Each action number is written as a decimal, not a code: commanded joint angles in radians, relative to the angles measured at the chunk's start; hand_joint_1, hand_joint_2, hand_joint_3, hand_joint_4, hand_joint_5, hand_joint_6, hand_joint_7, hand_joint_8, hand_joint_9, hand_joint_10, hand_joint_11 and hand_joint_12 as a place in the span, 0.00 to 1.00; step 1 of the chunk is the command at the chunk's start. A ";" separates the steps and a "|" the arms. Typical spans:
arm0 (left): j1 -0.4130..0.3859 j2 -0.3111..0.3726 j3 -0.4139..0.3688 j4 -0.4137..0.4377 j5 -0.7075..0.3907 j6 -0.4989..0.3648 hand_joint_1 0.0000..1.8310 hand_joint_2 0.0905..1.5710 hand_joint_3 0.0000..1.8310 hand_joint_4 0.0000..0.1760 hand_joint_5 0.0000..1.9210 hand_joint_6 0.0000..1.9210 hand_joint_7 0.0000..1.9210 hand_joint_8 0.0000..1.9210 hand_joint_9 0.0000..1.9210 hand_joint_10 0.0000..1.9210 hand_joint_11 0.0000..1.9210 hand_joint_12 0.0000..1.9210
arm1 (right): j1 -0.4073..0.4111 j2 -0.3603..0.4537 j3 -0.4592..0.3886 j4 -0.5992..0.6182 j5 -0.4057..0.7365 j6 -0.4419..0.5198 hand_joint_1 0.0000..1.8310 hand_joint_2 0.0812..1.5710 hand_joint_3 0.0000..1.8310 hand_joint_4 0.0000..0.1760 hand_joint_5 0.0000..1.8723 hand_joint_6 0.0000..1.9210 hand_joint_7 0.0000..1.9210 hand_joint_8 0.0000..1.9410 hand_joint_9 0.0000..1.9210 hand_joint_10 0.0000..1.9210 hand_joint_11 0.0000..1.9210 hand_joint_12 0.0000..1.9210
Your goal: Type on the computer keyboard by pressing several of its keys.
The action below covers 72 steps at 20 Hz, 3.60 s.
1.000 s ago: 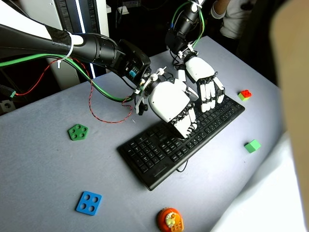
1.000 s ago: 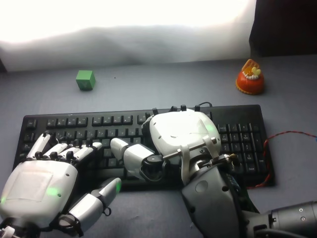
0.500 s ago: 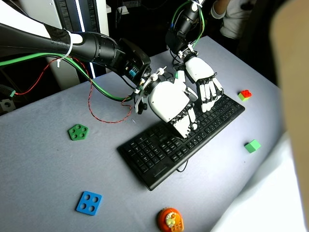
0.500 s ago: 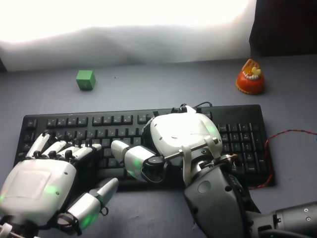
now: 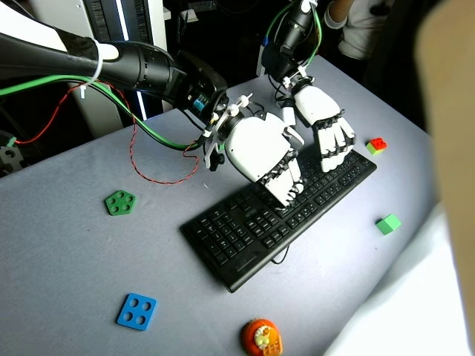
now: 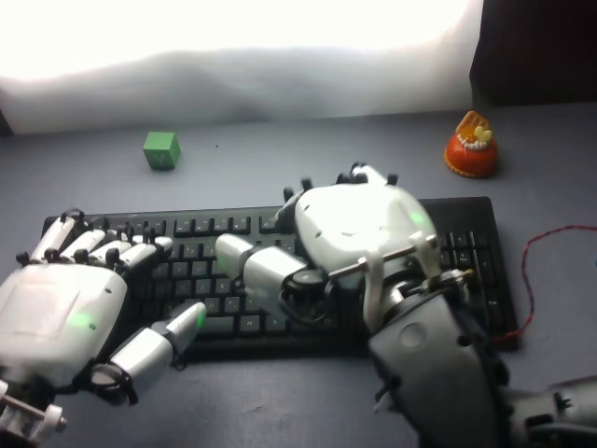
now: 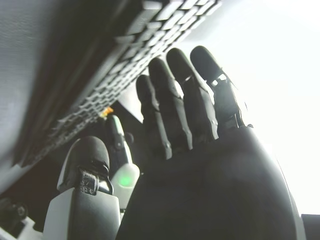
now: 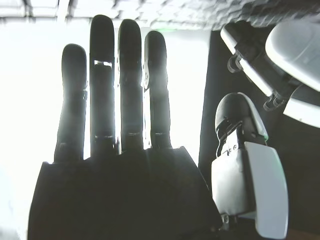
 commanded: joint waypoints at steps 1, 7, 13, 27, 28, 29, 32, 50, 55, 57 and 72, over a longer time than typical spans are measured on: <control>-0.009 0.015 -0.001 0.058 -0.082 0.013 0.11 0.81 0.00 0.00 0.27 0.00 0.28 0.00 0.18 0.24 0.00 0.65 | 0.014 0.013 -0.016 -0.093 0.037 -0.001 0.00 0.74 0.00 0.00 0.40 0.00 0.43 0.00 0.37 0.19 0.09 0.77; -0.059 0.057 -0.020 0.057 0.018 0.139 0.15 0.77 0.00 0.11 0.22 0.00 0.25 0.00 0.18 0.20 0.00 0.64 | 0.054 0.135 -0.143 -0.093 -0.005 -0.046 0.00 0.74 0.00 0.00 0.40 0.00 0.43 0.00 0.38 0.15 0.10 0.76; -0.062 0.041 -0.037 0.048 -0.015 0.291 0.27 0.73 0.00 0.06 0.20 0.00 0.26 0.00 0.18 0.19 0.00 0.63 | 0.068 0.226 -0.226 -0.092 -0.031 -0.089 0.00 0.74 0.00 0.00 0.41 0.00 0.44 0.00 0.40 0.14 0.10 0.77; -0.042 -0.024 -0.003 0.033 -0.114 0.309 0.65 0.63 0.00 0.33 0.15 0.00 0.15 0.00 0.10 0.19 0.00 0.59 | 0.070 0.235 -0.232 -0.089 -0.042 -0.078 0.00 0.74 0.00 0.00 0.42 0.00 0.45 0.00 0.41 0.15 0.11 0.78; -0.042 -0.024 -0.002 0.033 -0.114 0.305 0.66 0.63 0.00 0.31 0.15 0.00 0.15 0.00 0.10 0.19 0.00 0.59 | 0.070 0.235 -0.232 -0.089 -0.042 -0.078 0.00 0.74 0.00 0.00 0.42 0.00 0.45 0.00 0.41 0.15 0.11 0.78; -0.042 -0.024 -0.002 0.033 -0.114 0.301 0.65 0.63 0.00 0.28 0.16 0.00 0.15 0.00 0.10 0.19 0.00 0.60 | 0.070 0.235 -0.232 -0.089 -0.042 -0.078 0.00 0.75 0.00 0.00 0.41 0.00 0.44 0.00 0.41 0.15 0.11 0.78; -0.043 -0.024 -0.002 0.033 -0.115 0.288 0.65 0.63 0.00 0.27 0.15 0.00 0.15 0.00 0.10 0.19 0.00 0.60 | 0.071 0.236 -0.232 -0.089 -0.042 -0.079 0.00 0.75 0.00 0.00 0.41 0.00 0.44 0.00 0.40 0.16 0.11 0.78; -0.179 0.206 -0.136 0.024 0.238 0.081 0.00 0.74 0.01 0.12 0.21 0.02 0.23 0.01 0.15 0.18 0.00 0.59 | 0.076 0.247 -0.232 -0.090 -0.034 -0.092 0.00 0.75 0.00 0.00 0.42 0.00 0.45 0.00 0.40 0.16 0.11 0.78; -0.234 0.307 -0.184 0.024 0.312 0.049 0.05 0.78 0.00 0.00 0.31 0.06 0.36 0.04 0.15 0.47 0.00 0.80 | 0.077 0.252 -0.232 -0.090 -0.030 -0.092 0.00 0.76 0.00 0.00 0.56 0.03 0.57 0.03 0.37 0.50 0.15 0.87; -0.250 0.317 -0.189 0.024 0.318 0.039 0.06 0.80 0.00 0.00 0.31 0.22 0.32 0.25 0.15 0.63 0.00 0.93 | 0.077 0.254 -0.232 -0.090 -0.030 -0.092 0.01 0.77 0.00 0.00 0.56 0.16 0.55 0.23 0.35 0.65 0.19 0.91; -0.295 0.338 -0.210 0.017 0.356 0.021 0.23 0.92 0.01 0.00 0.47 0.91 0.56 0.92 0.54 1.00 0.53 1.00 | 0.079 0.256 -0.232 -0.091 -0.030 -0.092 0.17 0.92 0.00 0.00 0.54 1.00 0.63 0.95 0.63 1.00 0.64 1.00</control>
